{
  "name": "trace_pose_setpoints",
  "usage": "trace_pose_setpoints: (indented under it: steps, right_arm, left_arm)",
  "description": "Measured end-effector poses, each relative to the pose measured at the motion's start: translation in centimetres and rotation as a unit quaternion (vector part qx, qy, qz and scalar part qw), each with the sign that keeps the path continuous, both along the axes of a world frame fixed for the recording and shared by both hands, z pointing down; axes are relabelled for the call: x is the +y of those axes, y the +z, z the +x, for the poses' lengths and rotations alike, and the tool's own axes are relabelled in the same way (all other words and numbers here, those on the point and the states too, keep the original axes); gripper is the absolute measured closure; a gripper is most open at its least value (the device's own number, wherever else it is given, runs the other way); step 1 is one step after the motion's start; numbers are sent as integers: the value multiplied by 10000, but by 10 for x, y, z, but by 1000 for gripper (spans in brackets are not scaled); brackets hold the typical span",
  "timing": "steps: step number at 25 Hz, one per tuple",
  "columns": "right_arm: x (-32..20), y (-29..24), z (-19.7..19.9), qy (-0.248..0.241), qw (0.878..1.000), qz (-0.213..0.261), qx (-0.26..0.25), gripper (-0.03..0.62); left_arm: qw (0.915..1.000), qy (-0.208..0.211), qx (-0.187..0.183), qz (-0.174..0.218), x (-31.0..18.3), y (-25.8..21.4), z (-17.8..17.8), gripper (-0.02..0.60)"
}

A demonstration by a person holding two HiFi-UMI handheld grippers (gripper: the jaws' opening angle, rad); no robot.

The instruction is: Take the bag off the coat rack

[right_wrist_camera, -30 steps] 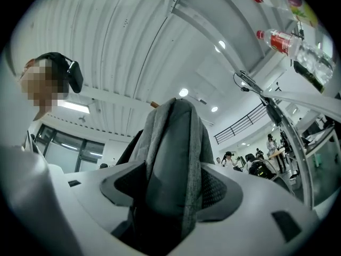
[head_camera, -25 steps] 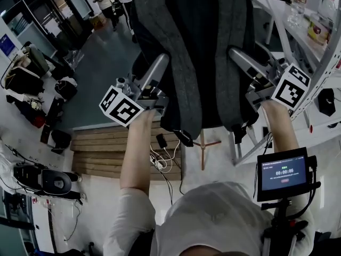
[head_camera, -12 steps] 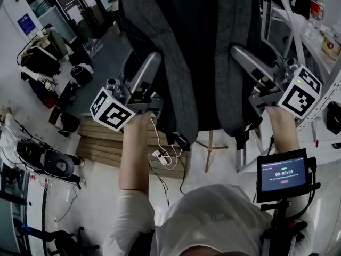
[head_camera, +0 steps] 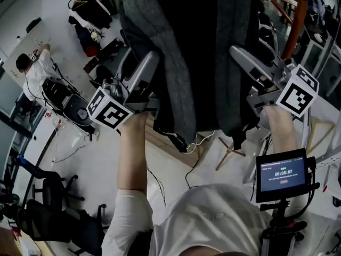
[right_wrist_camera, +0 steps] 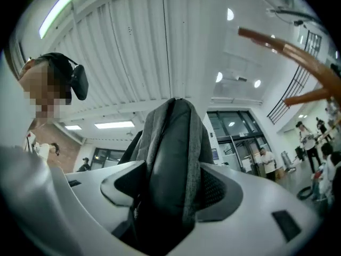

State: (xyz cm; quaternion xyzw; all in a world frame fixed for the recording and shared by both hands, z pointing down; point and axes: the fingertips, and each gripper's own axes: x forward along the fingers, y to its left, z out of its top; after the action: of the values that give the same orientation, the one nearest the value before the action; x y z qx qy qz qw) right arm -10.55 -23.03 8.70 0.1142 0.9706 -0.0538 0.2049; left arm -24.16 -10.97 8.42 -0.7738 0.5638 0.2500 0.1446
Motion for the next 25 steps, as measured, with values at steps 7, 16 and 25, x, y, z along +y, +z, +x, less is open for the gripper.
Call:
trace_pose_setpoints:
  steps: [7, 16, 25]
  right_arm:
    - [73, 2, -80, -1462, 9888, -227, 190, 293]
    - [155, 78, -175, -2816, 9551, -644, 665, 292]
    - [187, 125, -209, -3273, 9349, -862, 1071, 292]
  left_arm:
    - [9886, -1477, 168, -235, 108, -1, -39, 255]
    - [9559, -2781, 624, -709, 207, 69, -91, 255]
    - [9377, -3153, 1137, -912, 238, 120, -112, 255]
